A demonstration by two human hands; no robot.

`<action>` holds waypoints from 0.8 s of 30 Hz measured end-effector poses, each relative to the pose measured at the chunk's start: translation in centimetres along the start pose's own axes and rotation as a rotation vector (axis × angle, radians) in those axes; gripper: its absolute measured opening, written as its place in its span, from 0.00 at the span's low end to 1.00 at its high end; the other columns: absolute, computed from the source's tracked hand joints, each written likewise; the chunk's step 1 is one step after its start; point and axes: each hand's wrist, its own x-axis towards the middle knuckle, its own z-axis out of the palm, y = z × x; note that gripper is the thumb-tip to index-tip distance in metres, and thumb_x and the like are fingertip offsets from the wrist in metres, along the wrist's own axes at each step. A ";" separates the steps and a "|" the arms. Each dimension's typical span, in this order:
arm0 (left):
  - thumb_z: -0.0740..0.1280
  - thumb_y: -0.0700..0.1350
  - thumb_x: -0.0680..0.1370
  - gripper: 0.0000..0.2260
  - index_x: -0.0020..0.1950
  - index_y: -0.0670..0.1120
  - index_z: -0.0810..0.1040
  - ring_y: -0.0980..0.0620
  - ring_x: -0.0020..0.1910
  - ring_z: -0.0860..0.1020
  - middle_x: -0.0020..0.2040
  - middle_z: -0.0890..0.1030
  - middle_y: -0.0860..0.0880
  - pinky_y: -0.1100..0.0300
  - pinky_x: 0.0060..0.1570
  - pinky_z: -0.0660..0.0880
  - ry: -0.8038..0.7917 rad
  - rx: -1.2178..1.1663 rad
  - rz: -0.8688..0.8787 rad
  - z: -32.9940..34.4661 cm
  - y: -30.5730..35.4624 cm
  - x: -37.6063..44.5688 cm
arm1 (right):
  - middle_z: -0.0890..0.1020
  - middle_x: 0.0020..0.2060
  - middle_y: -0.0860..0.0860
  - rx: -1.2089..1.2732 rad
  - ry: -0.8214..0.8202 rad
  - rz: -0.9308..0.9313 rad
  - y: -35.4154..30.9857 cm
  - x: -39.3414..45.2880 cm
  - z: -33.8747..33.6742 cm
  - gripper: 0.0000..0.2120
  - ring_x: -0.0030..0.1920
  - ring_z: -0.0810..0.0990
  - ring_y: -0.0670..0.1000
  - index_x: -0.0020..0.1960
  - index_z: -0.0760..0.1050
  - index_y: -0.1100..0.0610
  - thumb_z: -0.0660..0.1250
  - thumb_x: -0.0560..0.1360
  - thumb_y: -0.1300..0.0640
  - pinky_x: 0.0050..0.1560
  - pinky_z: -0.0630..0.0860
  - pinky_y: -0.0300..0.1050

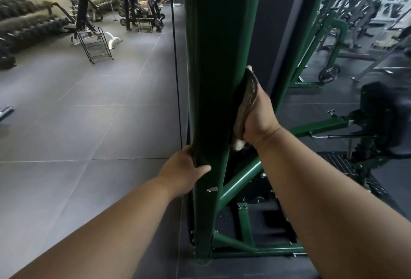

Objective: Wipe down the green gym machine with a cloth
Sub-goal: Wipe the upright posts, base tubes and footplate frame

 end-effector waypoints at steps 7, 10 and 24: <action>0.76 0.54 0.78 0.29 0.76 0.55 0.71 0.50 0.63 0.82 0.65 0.83 0.53 0.56 0.62 0.77 -0.011 0.037 0.017 -0.4 0.2 -0.3 | 0.87 0.58 0.56 -0.105 0.049 0.284 6.1 -3.4 -2.6 0.32 0.60 0.85 0.56 0.65 0.82 0.54 0.60 0.80 0.30 0.69 0.76 0.58; 0.74 0.53 0.79 0.27 0.77 0.54 0.71 0.49 0.66 0.80 0.67 0.82 0.52 0.56 0.64 0.76 -0.038 0.060 0.032 -0.7 0.6 -0.3 | 0.87 0.58 0.55 -0.167 0.042 0.174 3.8 -2.5 -1.3 0.28 0.61 0.85 0.55 0.64 0.84 0.52 0.60 0.82 0.32 0.72 0.74 0.59; 0.81 0.56 0.72 0.29 0.68 0.63 0.71 0.58 0.61 0.81 0.61 0.83 0.59 0.53 0.68 0.77 -0.092 -0.119 0.078 -3.7 2.1 -0.1 | 0.87 0.58 0.56 -0.071 -0.067 0.223 3.3 -2.6 -1.6 0.30 0.59 0.86 0.53 0.63 0.83 0.54 0.53 0.84 0.34 0.65 0.76 0.54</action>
